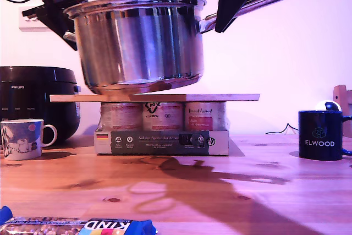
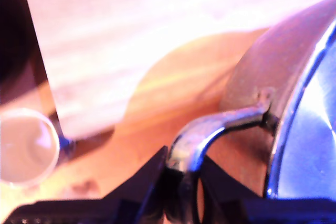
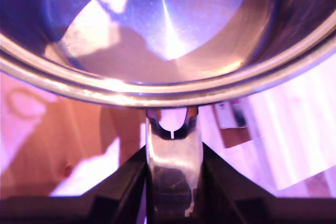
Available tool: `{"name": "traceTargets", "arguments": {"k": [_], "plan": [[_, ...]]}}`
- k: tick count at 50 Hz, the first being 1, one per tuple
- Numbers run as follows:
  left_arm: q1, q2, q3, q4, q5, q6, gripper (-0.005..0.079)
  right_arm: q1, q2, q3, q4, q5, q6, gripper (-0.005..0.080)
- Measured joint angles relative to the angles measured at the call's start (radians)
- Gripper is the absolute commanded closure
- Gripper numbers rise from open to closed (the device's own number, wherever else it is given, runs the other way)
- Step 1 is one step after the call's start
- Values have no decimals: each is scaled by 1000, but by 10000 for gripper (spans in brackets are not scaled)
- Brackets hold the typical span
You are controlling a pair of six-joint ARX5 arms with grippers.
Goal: Pick up the large pot with both hands and place it on the shelf behind you
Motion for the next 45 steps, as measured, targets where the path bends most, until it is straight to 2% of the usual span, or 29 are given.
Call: {"name": "traceTargets", "arguments": {"k": [25,45], "plan": [[-1,0,3,135,5,16,766,-6,7,0,61,32,19,765],[0,0,3,322,-9,19,766,-46,51,0,203,32,21,765]]}}
